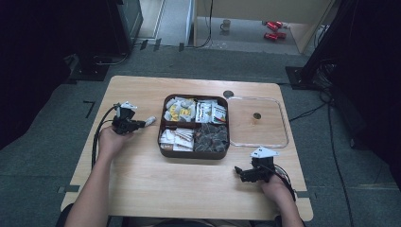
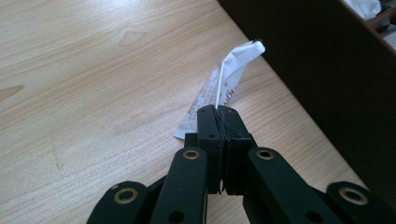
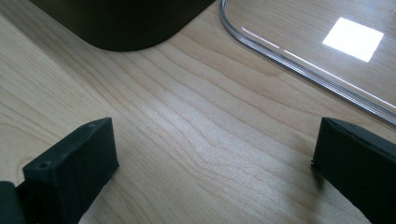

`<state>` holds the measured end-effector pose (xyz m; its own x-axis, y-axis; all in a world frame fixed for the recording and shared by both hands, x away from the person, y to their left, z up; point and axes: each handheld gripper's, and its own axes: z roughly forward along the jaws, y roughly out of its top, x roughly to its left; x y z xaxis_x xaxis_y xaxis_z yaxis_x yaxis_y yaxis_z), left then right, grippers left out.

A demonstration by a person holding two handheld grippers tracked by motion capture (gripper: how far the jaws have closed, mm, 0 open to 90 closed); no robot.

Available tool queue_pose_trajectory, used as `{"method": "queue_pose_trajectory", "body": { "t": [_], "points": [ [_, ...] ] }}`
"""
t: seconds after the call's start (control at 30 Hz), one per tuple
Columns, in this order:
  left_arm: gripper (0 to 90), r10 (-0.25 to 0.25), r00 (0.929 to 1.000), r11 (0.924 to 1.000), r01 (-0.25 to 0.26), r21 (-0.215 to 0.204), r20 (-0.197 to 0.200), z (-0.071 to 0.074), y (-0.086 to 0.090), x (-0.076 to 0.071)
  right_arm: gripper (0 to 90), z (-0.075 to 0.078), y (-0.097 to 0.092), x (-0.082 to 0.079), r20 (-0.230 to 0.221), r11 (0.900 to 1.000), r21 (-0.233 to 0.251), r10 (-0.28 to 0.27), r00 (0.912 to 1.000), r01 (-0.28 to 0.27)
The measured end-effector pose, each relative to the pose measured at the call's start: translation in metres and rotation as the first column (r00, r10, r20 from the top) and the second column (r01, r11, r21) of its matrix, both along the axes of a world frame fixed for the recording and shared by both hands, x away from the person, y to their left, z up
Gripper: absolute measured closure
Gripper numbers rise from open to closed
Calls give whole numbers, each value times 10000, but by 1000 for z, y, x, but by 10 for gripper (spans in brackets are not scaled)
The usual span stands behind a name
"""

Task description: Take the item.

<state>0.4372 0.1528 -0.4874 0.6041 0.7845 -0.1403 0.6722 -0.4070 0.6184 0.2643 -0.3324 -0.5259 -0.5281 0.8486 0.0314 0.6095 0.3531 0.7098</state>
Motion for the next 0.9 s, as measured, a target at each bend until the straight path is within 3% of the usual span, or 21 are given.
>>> {"method": "queue_pose_trajectory", "body": {
  "t": [0.23,0.67,0.9],
  "points": [
    [819,-7,9999,10000,6,-71,-170,-3,0,1,0,0,0,0,-1,10000,4,4,10000,-4],
    [679,161,9999,9986,-162,-511,-34,1,6,-3,0,0,0,0,-6,10000,8,-2,10000,2],
    [629,269,9993,9973,-251,-687,257,8,13,-9,0,0,0,0,-8,10000,9,-3,10000,3]
  ]
}}
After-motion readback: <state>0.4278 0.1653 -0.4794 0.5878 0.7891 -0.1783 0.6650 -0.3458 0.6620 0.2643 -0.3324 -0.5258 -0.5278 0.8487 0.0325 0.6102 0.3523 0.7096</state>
